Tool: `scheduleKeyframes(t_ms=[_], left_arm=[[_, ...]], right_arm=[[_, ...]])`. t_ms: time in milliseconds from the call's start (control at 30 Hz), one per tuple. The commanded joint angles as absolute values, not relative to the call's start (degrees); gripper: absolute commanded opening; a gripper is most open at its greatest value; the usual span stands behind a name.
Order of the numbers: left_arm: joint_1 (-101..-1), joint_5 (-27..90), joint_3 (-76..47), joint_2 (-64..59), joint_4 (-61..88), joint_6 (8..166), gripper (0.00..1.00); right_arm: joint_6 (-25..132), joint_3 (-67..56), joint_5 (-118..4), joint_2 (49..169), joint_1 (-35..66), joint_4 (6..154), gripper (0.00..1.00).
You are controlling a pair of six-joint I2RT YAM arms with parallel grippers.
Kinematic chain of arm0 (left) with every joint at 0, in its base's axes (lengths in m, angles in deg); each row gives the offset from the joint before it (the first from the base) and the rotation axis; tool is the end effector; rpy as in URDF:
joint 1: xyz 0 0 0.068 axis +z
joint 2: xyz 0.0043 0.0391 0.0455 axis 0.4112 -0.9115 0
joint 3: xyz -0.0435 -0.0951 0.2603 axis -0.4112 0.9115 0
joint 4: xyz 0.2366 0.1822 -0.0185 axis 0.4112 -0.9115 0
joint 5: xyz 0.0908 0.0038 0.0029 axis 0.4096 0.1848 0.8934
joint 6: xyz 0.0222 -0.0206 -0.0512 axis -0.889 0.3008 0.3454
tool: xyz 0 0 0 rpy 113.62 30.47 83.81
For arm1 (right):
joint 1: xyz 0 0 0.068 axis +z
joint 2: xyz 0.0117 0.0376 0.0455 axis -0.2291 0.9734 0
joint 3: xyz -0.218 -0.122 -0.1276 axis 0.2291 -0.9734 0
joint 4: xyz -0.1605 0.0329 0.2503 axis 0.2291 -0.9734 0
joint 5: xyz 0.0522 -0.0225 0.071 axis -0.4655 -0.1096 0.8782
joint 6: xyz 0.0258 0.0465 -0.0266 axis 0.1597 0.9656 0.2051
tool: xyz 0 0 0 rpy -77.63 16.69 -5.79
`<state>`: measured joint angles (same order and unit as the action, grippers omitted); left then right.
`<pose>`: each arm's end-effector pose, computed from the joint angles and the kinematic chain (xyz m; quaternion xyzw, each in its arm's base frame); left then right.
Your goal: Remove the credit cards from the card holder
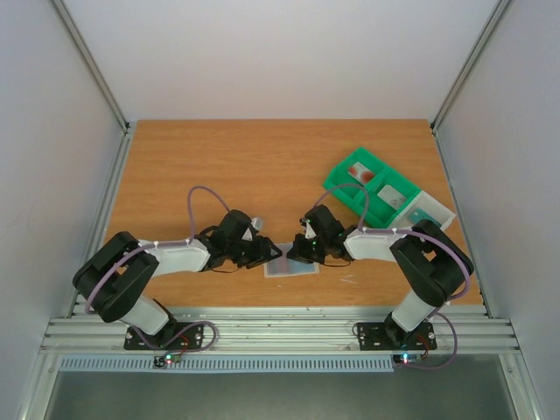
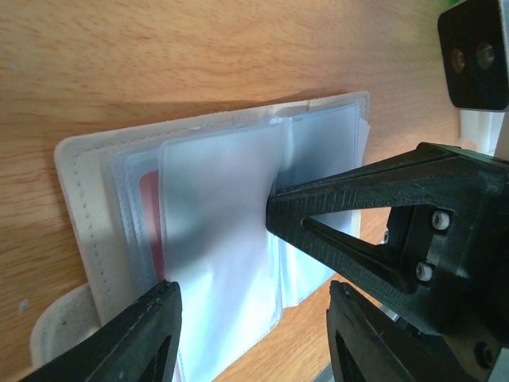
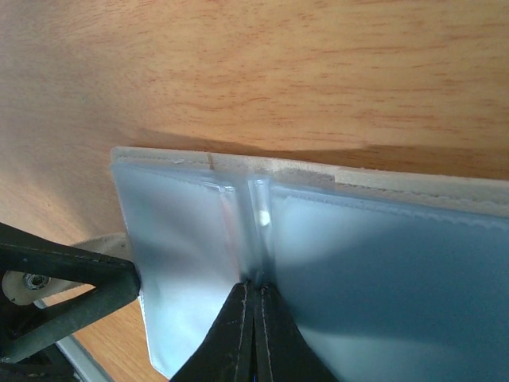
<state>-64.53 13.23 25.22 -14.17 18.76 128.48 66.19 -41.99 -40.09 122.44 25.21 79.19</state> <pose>0.2140 -0.2067 0.1034 -0.0205 0.9102 -0.4045 0.0865 0.2347 0.2095 0.0885 -0.2146 0.9133 0.3135 0.1468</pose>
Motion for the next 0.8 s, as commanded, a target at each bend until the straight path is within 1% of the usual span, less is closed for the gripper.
scheduleKeyframes(t_ms=[0,167,767], left_arm=[[-64.7,14.5,26.0,-11.3,17.8,127.6,0.51],[-64.7,14.9,25.9,-10.9,16.1,126.6,0.52],[-64.7,13.5,25.6,-13.7,19.1,127.2,0.54]], right_arm=[[66.5,-44.7,-44.8,125.6,25.6,75.2,0.02],[66.4,-44.7,-45.0,125.7,25.5,75.2,0.02],[66.4,-44.8,-44.5,125.7,25.5,75.3,0.03]])
